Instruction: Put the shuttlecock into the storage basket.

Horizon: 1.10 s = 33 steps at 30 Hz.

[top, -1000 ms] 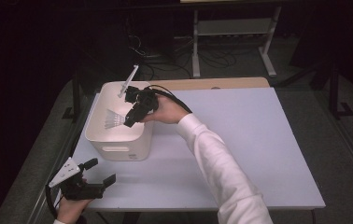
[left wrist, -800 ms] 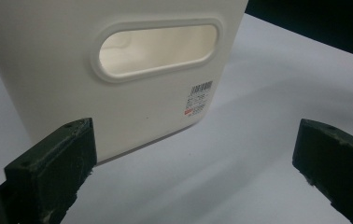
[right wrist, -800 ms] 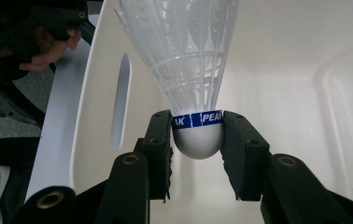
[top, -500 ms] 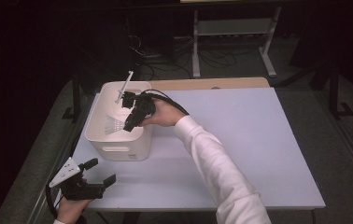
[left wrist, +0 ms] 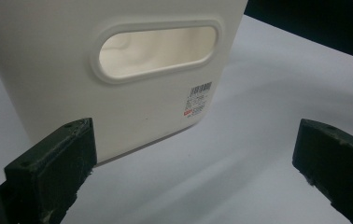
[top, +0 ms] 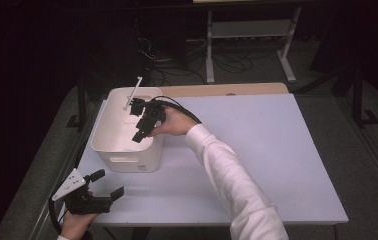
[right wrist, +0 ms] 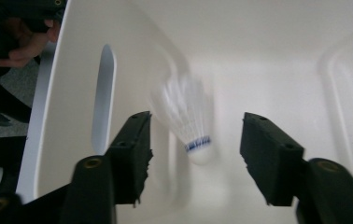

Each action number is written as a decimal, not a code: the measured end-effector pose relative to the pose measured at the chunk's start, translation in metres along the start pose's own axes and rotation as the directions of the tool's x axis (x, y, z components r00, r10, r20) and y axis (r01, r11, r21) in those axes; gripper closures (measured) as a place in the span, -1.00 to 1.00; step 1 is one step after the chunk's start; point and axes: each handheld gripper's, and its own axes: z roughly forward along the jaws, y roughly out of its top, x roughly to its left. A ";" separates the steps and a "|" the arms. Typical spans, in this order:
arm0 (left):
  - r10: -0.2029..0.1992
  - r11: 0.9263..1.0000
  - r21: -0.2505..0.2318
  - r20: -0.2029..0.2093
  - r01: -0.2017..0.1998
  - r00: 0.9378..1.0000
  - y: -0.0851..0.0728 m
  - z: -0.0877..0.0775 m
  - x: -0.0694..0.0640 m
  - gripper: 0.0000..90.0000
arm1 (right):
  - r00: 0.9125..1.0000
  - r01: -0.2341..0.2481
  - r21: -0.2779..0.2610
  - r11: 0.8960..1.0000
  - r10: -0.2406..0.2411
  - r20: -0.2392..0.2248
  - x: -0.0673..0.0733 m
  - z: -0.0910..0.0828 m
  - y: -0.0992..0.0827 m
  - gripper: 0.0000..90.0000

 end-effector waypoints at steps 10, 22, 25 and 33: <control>0.004 1.000 0.004 -0.001 -0.004 1.000 0.000 0.000 0.000 -1.00 | 1.000 -0.018 -0.088 0.996 0.019 0.013 -0.003 -0.018 -0.006 -0.77; 0.005 1.000 0.007 -0.003 -0.005 1.000 0.000 0.001 0.001 -1.00 | 0.998 -0.024 -0.238 0.971 0.039 0.056 0.004 -0.052 -0.025 -1.00; 0.001 1.000 0.002 -0.004 -0.001 1.000 -0.001 0.002 0.001 -1.00 | 0.996 -0.025 -0.254 0.967 0.045 0.074 0.004 -0.057 -0.029 -1.00; 0.004 1.000 0.008 -0.006 -0.004 1.000 -0.001 0.001 0.001 -1.00 | 0.993 -0.033 -0.275 0.961 0.062 0.096 0.004 -0.065 -0.041 -1.00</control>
